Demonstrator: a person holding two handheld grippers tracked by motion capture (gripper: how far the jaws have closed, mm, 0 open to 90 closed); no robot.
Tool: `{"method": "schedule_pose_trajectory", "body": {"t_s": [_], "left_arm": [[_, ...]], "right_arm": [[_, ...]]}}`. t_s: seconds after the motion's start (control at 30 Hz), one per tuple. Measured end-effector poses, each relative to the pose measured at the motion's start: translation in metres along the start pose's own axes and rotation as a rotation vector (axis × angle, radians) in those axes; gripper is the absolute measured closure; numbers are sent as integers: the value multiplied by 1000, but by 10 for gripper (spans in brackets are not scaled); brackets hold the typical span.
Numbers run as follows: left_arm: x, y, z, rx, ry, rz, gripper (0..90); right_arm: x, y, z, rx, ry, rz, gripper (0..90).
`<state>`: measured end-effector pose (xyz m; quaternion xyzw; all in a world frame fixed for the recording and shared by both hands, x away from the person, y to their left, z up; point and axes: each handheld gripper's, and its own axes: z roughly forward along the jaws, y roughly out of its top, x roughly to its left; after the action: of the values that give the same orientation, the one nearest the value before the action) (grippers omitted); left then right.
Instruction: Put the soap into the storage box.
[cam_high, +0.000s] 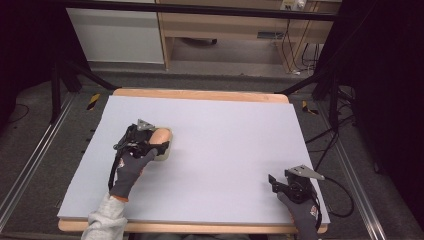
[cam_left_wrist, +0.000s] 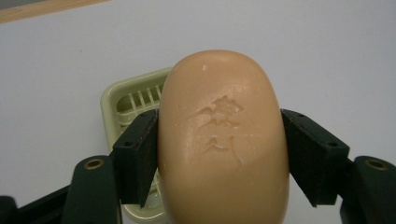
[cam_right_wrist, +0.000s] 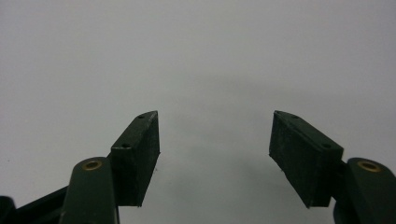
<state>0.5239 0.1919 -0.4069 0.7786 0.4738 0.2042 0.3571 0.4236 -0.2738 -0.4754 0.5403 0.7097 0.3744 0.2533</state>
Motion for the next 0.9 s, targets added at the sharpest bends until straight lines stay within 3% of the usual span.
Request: {"method": "schedule_pose_trajectory", "body": {"t_s": [0.3, 0.67, 0.9], "left_arm": [[5, -1, 5, 9, 27, -4, 316], [13, -1, 14, 15, 30, -30, 316], [14, 0, 22, 32, 34, -19, 316]], "right_arm": [[0, 0, 0, 0, 4, -1, 334], [0, 1, 0, -6, 7, -2, 335], [0, 0, 1, -4, 5, -4, 335]]}}
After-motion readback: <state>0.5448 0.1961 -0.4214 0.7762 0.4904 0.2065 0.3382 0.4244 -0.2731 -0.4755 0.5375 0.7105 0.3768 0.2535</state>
